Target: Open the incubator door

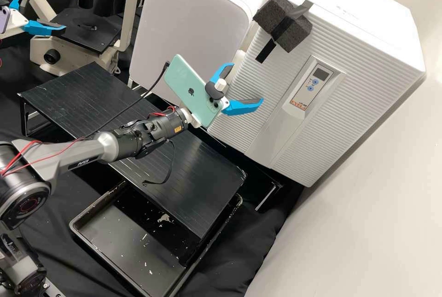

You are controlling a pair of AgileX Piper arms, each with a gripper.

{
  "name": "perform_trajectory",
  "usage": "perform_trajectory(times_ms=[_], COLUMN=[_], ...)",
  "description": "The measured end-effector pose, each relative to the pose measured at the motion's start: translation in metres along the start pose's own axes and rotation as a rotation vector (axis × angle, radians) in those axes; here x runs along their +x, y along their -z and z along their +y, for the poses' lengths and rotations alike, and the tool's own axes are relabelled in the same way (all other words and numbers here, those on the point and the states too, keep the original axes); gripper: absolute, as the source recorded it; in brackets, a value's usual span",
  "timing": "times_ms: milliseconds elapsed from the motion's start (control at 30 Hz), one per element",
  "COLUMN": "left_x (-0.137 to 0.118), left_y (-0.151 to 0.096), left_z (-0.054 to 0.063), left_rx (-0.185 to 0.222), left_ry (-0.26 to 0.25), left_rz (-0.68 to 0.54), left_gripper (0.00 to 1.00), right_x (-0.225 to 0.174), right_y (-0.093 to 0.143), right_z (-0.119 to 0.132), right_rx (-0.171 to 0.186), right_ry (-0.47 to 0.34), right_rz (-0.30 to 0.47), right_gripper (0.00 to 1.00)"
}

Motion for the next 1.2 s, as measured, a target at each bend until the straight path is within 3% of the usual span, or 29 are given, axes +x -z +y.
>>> perform_trajectory(times_ms=[200,233,500,1200], left_x=[0.000,0.000,0.000,0.000], left_y=[0.000,0.000,0.000,0.000], left_z=[0.000,0.000,0.000,0.000], left_rx=[0.000,0.000,0.000,0.000], left_ry=[0.000,0.000,0.000,0.000], left_rz=[0.000,0.000,0.000,0.000], left_gripper=[1.00,1.00,1.00,1.00], right_x=[0.009,0.011,0.015,0.014], right_y=[-0.001,-0.001,-0.011,-0.010], right_z=[-0.001,-0.001,-0.005,-0.004], right_rx=[-0.005,-0.004,0.006,-0.007], right_ry=[-0.023,-0.026,-0.033,-0.029], right_rz=[-0.022,-0.025,-0.069,-0.067], right_gripper=[1.00,0.00,0.00,0.00])
